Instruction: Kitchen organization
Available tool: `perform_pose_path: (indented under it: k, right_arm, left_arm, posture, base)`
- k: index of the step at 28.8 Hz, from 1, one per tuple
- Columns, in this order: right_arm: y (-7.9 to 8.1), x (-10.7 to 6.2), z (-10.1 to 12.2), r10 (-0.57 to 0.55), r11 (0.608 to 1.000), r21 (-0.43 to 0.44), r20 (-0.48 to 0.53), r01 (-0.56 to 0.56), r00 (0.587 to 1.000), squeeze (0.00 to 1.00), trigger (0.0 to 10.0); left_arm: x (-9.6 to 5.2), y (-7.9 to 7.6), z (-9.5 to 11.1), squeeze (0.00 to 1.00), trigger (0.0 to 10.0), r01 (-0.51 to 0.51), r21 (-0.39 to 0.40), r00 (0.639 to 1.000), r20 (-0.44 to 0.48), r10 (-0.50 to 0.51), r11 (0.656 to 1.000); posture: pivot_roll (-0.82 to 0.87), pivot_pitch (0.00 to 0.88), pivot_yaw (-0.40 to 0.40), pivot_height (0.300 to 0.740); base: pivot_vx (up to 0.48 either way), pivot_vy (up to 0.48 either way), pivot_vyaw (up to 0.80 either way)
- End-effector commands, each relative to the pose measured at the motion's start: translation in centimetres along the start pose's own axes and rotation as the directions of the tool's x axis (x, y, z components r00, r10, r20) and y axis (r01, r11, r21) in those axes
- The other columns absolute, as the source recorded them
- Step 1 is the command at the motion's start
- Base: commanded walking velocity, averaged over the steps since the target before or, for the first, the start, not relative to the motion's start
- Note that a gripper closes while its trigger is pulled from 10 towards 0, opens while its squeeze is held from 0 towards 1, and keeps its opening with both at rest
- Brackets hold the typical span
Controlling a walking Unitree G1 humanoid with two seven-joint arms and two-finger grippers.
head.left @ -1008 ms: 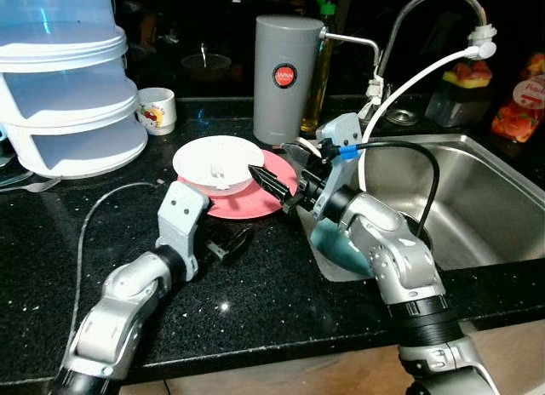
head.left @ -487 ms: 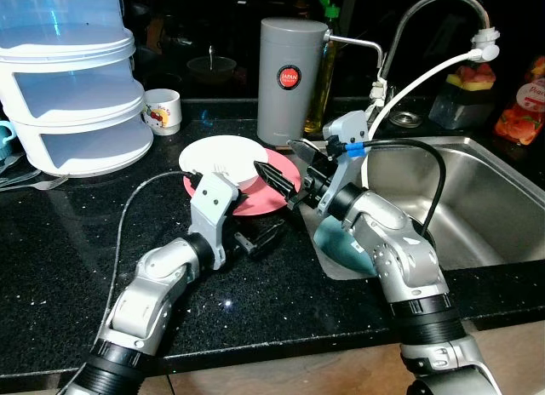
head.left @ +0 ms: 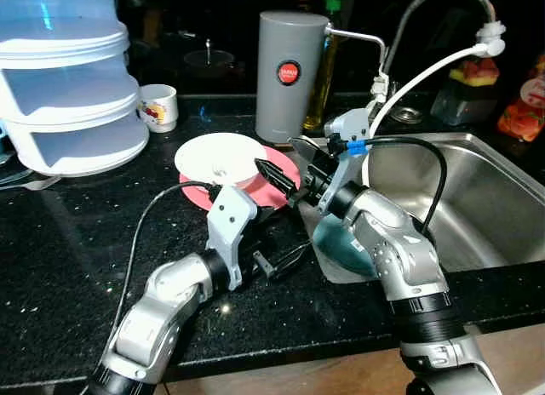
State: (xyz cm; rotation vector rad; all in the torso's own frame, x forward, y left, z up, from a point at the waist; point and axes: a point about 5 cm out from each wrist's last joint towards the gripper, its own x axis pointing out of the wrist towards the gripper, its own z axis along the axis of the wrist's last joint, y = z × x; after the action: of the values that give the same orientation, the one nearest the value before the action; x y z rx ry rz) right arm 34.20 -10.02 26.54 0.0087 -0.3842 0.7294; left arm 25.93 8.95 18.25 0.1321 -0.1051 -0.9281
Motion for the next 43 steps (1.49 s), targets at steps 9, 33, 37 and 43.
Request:
perform_pose_path:
  k: [9,33,37,43]
  right_arm:
    - [0.3,0.3,0.5,0.025,0.998,0.059,0.042,-0.028,0.999,0.00,10.0]
    - [1.7,0.2,1.0,0.146,0.982,0.111,0.085,-0.155,0.986,0.00,10.0]
    - [2.4,0.2,0.9,0.183,0.976,0.104,0.086,-0.192,0.979,0.00,10.0]
    - [3.9,0.4,0.2,0.255,0.963,0.069,0.059,-0.259,0.965,1.00,10.0]
  left_arm:
    - [-3.2,0.1,-1.6,0.00,10.0,-0.149,0.029,0.977,-0.148,0.152,0.988]
    - [-7.5,2.9,1.4,0.00,10.0,-0.395,0.087,0.916,-0.037,0.399,0.914]
    - [-8.8,4.0,0.7,0.00,10.0,-0.485,0.104,0.866,-0.079,0.493,0.868]
    - [-11.1,4.8,-1.4,0.00,10.0,-0.552,0.113,0.811,-0.158,0.564,0.826]
  posture:
    - [0.01,0.055,-0.041,0.740]
    - [0.02,0.055,-0.039,0.740]
    - [0.02,0.055,-0.039,0.740]
    - [0.02,0.051,-0.040,0.740]
  base:
    - [0.000,0.000,0.00]
    - [0.000,0.000,0.00]
    - [0.000,0.000,0.00]
    - [0.000,0.000,0.00]
